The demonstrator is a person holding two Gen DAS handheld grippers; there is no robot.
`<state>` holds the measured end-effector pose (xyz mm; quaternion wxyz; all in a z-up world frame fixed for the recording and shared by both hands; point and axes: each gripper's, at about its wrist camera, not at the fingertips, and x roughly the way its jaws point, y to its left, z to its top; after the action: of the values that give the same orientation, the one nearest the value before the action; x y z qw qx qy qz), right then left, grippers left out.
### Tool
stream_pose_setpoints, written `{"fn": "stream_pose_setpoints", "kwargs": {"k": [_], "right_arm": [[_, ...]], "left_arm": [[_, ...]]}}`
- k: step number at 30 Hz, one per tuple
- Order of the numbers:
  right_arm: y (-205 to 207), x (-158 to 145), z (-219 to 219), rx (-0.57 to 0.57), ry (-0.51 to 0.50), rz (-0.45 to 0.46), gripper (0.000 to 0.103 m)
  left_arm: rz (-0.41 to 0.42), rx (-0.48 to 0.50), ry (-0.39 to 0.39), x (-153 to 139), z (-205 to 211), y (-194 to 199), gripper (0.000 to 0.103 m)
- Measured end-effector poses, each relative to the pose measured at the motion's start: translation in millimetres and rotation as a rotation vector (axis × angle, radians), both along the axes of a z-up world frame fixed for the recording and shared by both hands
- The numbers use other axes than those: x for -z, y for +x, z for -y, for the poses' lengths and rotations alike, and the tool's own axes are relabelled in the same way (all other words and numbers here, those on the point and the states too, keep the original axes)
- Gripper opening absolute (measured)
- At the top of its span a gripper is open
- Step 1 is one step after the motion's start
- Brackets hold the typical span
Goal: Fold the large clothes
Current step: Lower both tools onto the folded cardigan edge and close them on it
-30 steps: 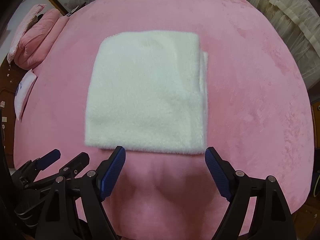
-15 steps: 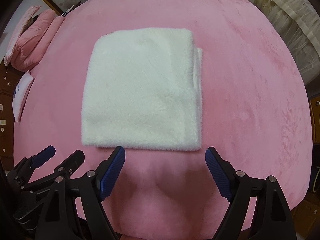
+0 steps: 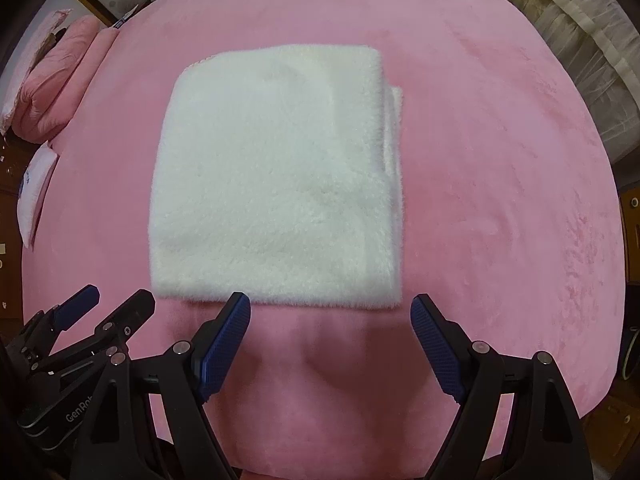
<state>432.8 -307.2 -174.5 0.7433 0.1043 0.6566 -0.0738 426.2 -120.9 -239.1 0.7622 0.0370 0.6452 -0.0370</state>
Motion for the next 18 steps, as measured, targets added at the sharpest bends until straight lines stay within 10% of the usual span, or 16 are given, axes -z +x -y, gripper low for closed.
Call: {"fn": "stream_pose_setpoints", "kwargs": {"k": [11,18], "right_arm": [[25,37,27,0.013,0.045,-0.065,0.084],[50,87,85,0.143,0.265,-0.088,0.085]], "left_arm": [[-0.063,-0.02,-0.025,38,-13,40,0.076],[-0.11,-0.054,-0.142,70,-39,83,0.076]]}}
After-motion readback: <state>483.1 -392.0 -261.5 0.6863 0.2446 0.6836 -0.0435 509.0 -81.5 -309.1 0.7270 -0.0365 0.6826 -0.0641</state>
